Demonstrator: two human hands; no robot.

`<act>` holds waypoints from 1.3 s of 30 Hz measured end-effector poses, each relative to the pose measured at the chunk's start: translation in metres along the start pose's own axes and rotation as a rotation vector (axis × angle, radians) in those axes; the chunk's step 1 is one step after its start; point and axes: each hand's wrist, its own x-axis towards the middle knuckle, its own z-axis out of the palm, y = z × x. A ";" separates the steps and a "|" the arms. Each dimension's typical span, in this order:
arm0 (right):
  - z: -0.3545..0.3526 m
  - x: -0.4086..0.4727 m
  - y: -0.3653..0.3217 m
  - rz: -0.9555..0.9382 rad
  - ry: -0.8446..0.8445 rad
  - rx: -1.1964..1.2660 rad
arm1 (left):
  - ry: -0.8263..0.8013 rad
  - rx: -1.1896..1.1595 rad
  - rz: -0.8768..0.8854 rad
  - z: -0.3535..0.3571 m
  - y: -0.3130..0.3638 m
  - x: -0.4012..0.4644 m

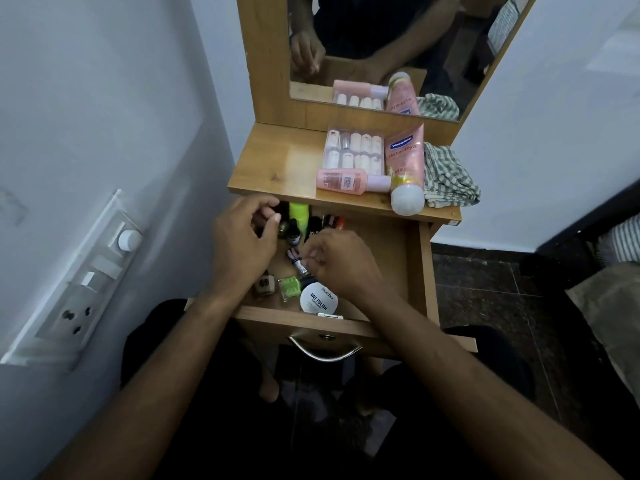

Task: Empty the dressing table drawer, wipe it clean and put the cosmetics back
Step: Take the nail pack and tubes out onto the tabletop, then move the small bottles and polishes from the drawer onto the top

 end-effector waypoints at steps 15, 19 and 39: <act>0.058 0.043 -0.052 0.144 -0.212 -0.094 | -0.050 0.053 -0.359 -0.004 -0.027 -0.005; 0.064 0.045 -0.057 0.210 -0.185 -0.132 | 0.010 -0.050 -0.461 -0.006 -0.027 -0.004; 0.028 0.022 -0.033 0.427 0.055 0.383 | -0.159 0.434 -0.186 0.002 -0.024 -0.007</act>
